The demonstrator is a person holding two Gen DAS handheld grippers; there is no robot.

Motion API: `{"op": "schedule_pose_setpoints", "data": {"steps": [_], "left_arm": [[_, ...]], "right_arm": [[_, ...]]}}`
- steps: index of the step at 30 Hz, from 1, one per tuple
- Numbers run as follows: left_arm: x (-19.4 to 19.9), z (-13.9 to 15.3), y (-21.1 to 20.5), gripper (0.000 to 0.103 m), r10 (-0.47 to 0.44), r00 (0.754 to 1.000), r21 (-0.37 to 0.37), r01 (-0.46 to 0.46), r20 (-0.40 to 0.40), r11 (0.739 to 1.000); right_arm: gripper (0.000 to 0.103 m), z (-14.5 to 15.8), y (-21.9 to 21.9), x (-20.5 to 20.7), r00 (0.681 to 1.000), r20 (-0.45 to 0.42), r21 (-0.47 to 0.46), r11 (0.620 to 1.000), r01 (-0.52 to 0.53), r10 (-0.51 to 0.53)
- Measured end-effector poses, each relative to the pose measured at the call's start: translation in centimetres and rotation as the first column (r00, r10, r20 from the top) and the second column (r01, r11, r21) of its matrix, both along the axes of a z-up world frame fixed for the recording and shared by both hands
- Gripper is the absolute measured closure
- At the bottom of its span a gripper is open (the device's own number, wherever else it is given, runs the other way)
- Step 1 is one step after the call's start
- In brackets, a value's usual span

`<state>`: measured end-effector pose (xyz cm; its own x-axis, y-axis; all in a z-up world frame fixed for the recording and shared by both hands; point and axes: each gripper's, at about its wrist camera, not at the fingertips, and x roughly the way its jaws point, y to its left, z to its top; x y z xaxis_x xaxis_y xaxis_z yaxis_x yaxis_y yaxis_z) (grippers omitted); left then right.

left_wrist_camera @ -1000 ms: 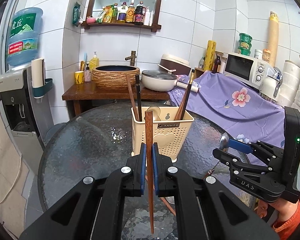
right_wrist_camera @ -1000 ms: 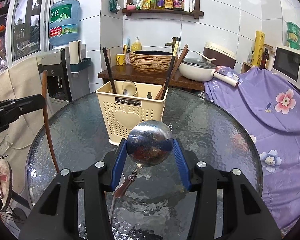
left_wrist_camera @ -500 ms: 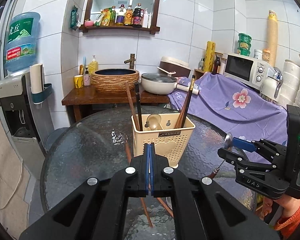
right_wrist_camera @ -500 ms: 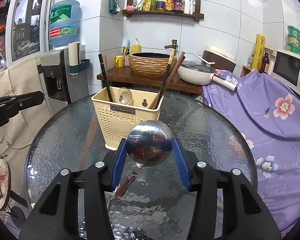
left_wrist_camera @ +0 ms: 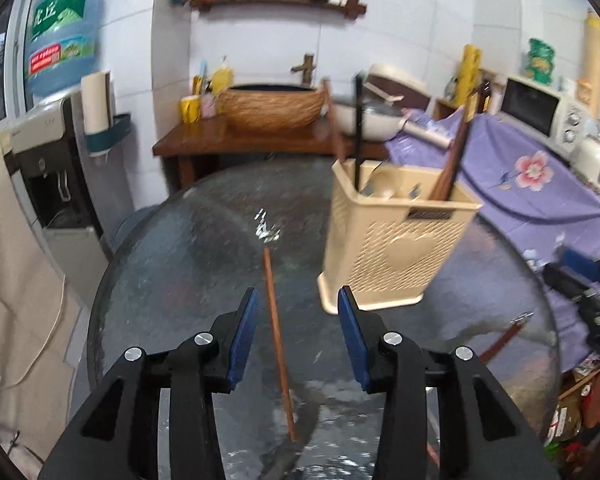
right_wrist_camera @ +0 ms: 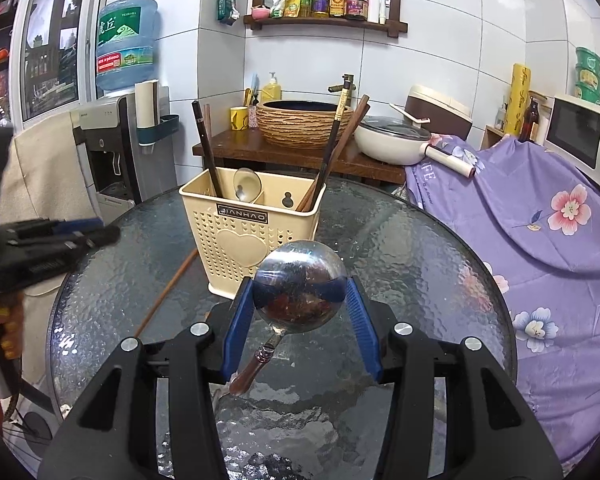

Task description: Organize utensils

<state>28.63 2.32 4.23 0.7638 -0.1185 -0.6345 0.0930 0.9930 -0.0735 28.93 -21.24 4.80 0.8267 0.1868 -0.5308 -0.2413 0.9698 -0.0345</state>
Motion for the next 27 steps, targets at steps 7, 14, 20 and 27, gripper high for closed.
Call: {"op": "schedule_pose_setpoints", "data": {"steps": [7,14,20,27], "left_arm": [[2.4,-3.8,0.9,0.062,0.051,0.994,0.080,-0.044,-0.093,0.996],[6.8,-7.7,3.2,0.062,0.138,0.970,0.154,-0.108,-0.202,0.982],[10.1,-8.8,4.2,0.063,0.173,0.955,0.181,-0.131,-0.241,0.975],[13.3,-9.6,4.9,0.077,0.177,0.943,0.152,-0.138,-0.281,0.979]], "right_arm": [[0.055,-0.2,-0.2,0.1,1.000,-0.004,-0.004,1.000,0.004,-0.004],[0.055,-0.3,-0.2,0.2,1.000,-0.008,-0.010,1.000,-0.001,0.001],[0.055,-0.3,-0.2,0.4,1.000,-0.010,-0.007,1.000,-0.001,0.001],[0.055,-0.1,-0.7,0.9,1.000,-0.010,-0.010,1.000,0.012,-0.012]]}}
